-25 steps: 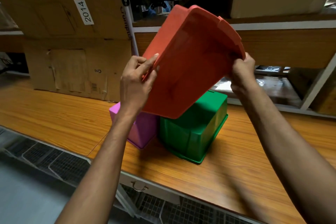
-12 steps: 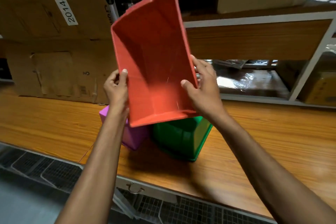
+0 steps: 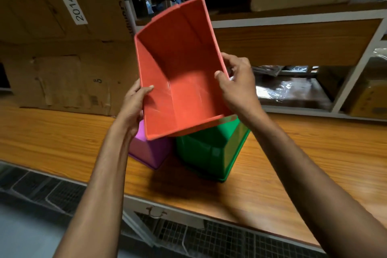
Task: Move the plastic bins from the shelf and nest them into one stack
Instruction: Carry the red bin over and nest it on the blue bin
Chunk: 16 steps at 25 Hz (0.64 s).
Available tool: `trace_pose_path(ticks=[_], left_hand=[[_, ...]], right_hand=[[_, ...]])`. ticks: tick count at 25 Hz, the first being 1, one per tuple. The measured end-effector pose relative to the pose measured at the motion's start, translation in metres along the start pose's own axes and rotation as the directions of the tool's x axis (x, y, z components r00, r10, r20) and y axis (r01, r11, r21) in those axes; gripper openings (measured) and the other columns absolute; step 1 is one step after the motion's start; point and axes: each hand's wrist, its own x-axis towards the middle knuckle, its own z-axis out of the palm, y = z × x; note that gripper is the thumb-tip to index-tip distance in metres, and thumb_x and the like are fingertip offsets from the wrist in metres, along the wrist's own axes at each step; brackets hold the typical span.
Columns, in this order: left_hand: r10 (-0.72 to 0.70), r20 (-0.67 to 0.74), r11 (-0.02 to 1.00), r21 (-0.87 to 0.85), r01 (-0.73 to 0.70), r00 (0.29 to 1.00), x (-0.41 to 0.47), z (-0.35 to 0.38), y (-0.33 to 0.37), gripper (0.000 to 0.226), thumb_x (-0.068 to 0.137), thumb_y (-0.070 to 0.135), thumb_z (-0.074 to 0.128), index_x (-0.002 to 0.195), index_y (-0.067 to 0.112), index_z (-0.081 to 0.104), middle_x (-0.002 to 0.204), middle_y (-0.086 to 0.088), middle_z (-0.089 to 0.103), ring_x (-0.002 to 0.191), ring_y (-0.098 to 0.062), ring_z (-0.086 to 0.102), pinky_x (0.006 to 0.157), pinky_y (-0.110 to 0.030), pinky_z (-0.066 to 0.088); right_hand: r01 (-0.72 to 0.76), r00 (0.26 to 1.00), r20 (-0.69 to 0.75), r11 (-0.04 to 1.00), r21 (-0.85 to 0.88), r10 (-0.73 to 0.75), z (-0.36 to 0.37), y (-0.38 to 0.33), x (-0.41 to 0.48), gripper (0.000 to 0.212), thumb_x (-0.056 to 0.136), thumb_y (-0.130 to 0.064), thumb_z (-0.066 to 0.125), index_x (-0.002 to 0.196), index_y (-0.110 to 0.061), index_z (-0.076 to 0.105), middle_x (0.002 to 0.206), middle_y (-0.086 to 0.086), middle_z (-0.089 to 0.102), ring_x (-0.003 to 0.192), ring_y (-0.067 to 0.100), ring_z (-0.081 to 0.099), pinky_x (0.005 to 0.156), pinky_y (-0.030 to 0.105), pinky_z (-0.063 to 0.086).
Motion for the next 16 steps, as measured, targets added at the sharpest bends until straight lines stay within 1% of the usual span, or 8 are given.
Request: trace_pose_path(ticks=[3, 6, 8, 9, 10, 12, 14, 16], left_hand=[[-0.096, 0.048, 0.995, 0.044, 0.094, 0.994, -0.010, 0.005, 0.022, 0.033, 0.104, 0.005, 0.049, 0.131, 0.021, 0.058, 0.057, 0.018, 0.064, 0.033, 0.005, 0.046, 0.034, -0.008, 0.035], [-0.109, 0.087, 0.994, 0.001, 0.109, 0.990, -0.010, 0.007, 0.034, 0.018, 0.104, 0.008, 0.054, 0.119, 0.017, 0.060, 0.052, 0.016, 0.061, 0.033, 0.005, 0.044, 0.034, -0.009, 0.034], [-0.129, 0.122, 0.990, -0.038, 0.134, 0.984, -0.003, 0.005, 0.041, 0.008, 0.102, 0.014, 0.060, 0.108, 0.014, 0.065, 0.055, 0.010, 0.061, 0.034, 0.003, 0.042, 0.034, -0.010, 0.035], [-0.148, 0.159, 0.984, -0.078, 0.162, 0.976, 0.001, 0.004, 0.044, 0.011, 0.099, 0.019, 0.065, 0.106, 0.012, 0.068, 0.061, 0.007, 0.062, 0.040, 0.002, 0.045, 0.042, -0.010, 0.043], [-0.181, 0.197, 0.972, -0.114, 0.206, 0.964, 0.004, 0.003, 0.048, 0.023, 0.094, 0.025, 0.073, 0.109, 0.008, 0.070, 0.071, 0.002, 0.065, 0.052, -0.002, 0.052, 0.061, -0.014, 0.054], [-0.228, 0.216, 0.958, -0.124, 0.259, 0.949, 0.008, 0.001, 0.052, 0.041, 0.080, 0.029, 0.085, 0.112, 0.006, 0.072, 0.093, -0.006, 0.069, 0.078, -0.012, 0.063, 0.099, -0.032, 0.053], [-0.239, 0.253, 0.960, -0.081, 0.267, 0.937, 0.003, 0.003, 0.054, 0.040, 0.075, 0.033, 0.087, 0.107, 0.013, 0.074, 0.095, -0.007, 0.068, 0.080, -0.015, 0.062, 0.091, -0.032, 0.053], [-0.242, 0.336, 0.964, -0.020, 0.264, 0.910, -0.005, 0.011, 0.051, 0.035, 0.083, 0.037, 0.083, 0.110, 0.017, 0.072, 0.093, -0.004, 0.061, 0.074, -0.013, 0.052, 0.072, -0.027, 0.044]], right_hand=[[-0.143, 0.988, 0.074, 0.981, 0.131, 0.134, -0.020, 0.010, 0.015, 0.034, 0.092, -0.002, 0.063, 0.124, -0.012, 0.070, 0.100, 0.001, 0.073, 0.078, 0.005, 0.065, 0.073, 0.019, 0.051], [-0.293, 0.955, 0.109, 0.922, 0.252, 0.274, -0.034, 0.015, 0.012, 0.020, 0.096, -0.010, 0.068, 0.115, -0.006, 0.072, 0.087, -0.001, 0.073, 0.069, 0.003, 0.066, 0.068, 0.020, 0.055], [-0.475, 0.880, 0.207, 0.797, 0.373, 0.428, -0.047, 0.008, 0.009, 0.020, 0.098, -0.015, 0.067, 0.114, -0.004, 0.073, 0.088, 0.005, 0.075, 0.069, 0.009, 0.070, 0.071, 0.026, 0.060], [-0.552, 0.834, 0.270, 0.731, 0.401, 0.482, -0.056, 0.003, 0.008, 0.022, 0.098, -0.014, 0.065, 0.115, -0.003, 0.072, 0.089, 0.007, 0.074, 0.071, 0.012, 0.070, 0.074, 0.029, 0.060], [-0.606, 0.795, 0.328, 0.689, 0.397, 0.510, -0.065, 0.000, 0.008, 0.020, 0.097, -0.013, 0.064, 0.114, -0.005, 0.071, 0.089, 0.007, 0.073, 0.071, 0.013, 0.070, 0.074, 0.029, 0.059], [-0.667, 0.740, 0.411, 0.657, 0.352, 0.532, -0.082, -0.005, 0.005, 0.012, 0.094, -0.012, 0.065, 0.106, -0.010, 0.069, 0.087, 0.005, 0.072, 0.072, 0.011, 0.068, 0.077, 0.026, 0.054], [-0.702, 0.707, 0.450, 0.620, 0.350, 0.546, -0.098, -0.006, -0.003, 0.020, 0.089, -0.010, 0.070, 0.109, -0.010, 0.067, 0.089, 0.005, 0.073, 0.078, 0.011, 0.065, 0.084, 0.022, 0.048], [-0.726, 0.683, 0.473, 0.593, 0.349, 0.557, -0.113, -0.011, -0.018, 0.031, 0.093, -0.007, 0.065, 0.124, -0.009, 0.066, 0.089, 0.004, 0.074, 0.066, 0.005, 0.067, 0.068, 0.012, 0.054]])
